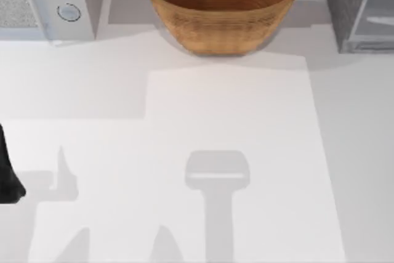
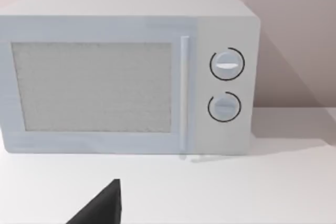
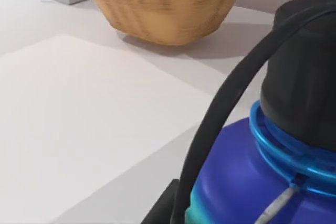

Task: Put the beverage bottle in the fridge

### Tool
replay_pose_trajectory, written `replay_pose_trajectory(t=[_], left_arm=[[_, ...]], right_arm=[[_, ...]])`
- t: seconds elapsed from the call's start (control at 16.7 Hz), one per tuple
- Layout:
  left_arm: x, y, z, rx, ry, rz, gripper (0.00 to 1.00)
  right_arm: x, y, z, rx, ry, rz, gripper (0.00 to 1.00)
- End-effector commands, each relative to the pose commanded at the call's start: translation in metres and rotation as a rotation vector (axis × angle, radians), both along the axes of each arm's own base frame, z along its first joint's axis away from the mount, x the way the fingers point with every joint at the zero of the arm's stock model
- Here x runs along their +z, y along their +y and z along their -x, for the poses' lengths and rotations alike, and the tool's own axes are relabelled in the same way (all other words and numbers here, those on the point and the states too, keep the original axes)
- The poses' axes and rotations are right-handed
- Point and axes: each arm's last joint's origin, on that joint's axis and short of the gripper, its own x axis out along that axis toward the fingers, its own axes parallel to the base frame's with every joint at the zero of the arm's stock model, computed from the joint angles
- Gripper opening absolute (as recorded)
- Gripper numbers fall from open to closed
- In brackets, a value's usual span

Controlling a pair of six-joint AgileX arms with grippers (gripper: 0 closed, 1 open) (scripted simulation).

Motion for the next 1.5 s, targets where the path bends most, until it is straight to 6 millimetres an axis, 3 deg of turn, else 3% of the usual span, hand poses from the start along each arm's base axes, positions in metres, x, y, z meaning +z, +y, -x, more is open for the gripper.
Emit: replay_pose_trajectory(t=[0.3,0.48,0.66,0.84,1.08,1.5], left_arm=[[0.000,0.000,0.000,0.000,0.000,0.000,1.00],[0.000,0.000,0.000,0.000,0.000,0.000,1.00],[0.000,0.000,0.000,0.000,0.000,0.000,1.00],[0.000,0.000,0.000,0.000,0.000,0.000,1.00],[0.000,0.000,0.000,0.000,0.000,0.000,1.00],[0.000,0.000,0.000,0.000,0.000,0.000,1.00]], right_arm=[[0.052,0.040,0.013,-0.125,0.071,0.048,0.01],[0.081,0.071,0.035,-0.239,0.070,0.076,0.01],[0.098,0.099,0.066,-0.369,0.025,0.085,0.01],[0.099,0.118,0.097,-0.499,-0.044,0.069,0.01],[0.084,0.129,0.127,-0.653,-0.128,0.030,0.01],[0.061,0.132,0.139,-0.778,-0.163,0.001,0.01]])
